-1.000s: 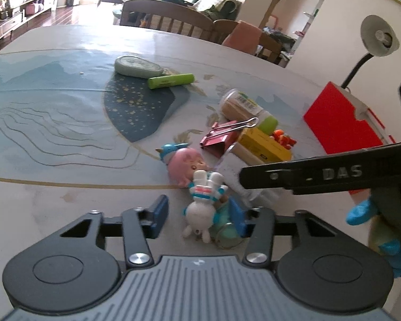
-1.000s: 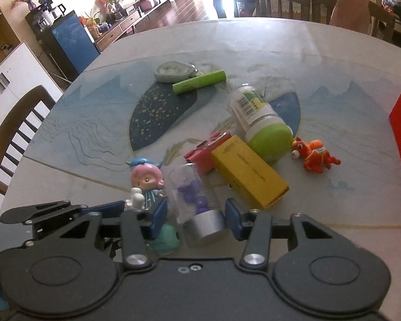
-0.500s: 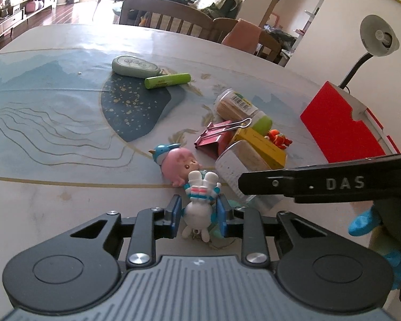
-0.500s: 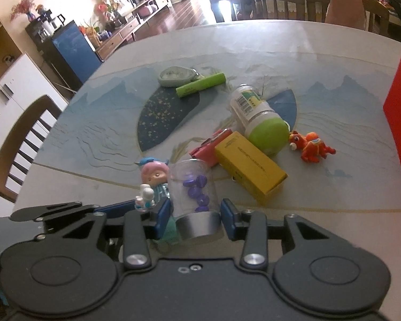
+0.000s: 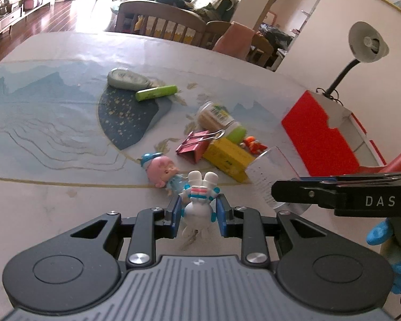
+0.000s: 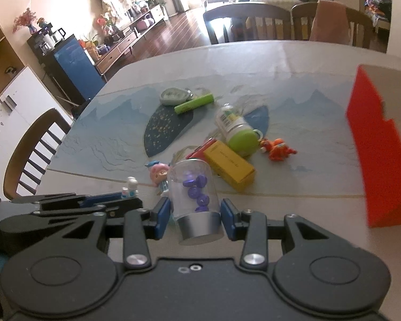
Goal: Organize rigid objects
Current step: 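Carry the bunny with left tool while right tool carries the cylinder into the red box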
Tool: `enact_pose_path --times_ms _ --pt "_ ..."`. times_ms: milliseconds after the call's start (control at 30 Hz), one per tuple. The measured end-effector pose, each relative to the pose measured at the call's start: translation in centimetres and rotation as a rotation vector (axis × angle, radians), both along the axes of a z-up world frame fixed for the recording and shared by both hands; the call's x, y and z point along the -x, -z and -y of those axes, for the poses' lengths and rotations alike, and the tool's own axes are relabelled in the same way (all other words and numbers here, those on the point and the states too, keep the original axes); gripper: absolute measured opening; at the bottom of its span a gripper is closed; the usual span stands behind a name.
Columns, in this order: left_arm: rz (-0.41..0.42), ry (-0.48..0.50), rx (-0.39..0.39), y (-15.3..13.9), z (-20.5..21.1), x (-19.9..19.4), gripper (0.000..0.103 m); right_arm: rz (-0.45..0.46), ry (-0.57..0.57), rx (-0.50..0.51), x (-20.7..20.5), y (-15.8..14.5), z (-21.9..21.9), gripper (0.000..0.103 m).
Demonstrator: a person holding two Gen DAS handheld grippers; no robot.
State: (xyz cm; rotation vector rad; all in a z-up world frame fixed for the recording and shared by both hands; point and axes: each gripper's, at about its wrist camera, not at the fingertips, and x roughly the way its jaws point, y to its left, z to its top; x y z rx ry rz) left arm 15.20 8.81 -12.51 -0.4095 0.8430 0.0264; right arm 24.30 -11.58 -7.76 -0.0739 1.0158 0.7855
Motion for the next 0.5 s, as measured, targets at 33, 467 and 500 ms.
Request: enact_pose_path --times_ms 33,467,500 --pt "-0.001 0.003 0.0 -0.5 0.2 0.0 0.027 0.004 0.001 -0.004 0.1 -0.5 0.4 0.04" --pt "0.064 0.075 -0.031 -7.0 4.1 -0.4 0.027 0.056 0.067 -0.052 -1.1 -5.0 6.6 0.04" --pt "0.071 0.085 -0.043 -7.4 4.6 -0.6 0.027 0.061 0.074 -0.056 -1.4 -5.3 7.2 0.04"
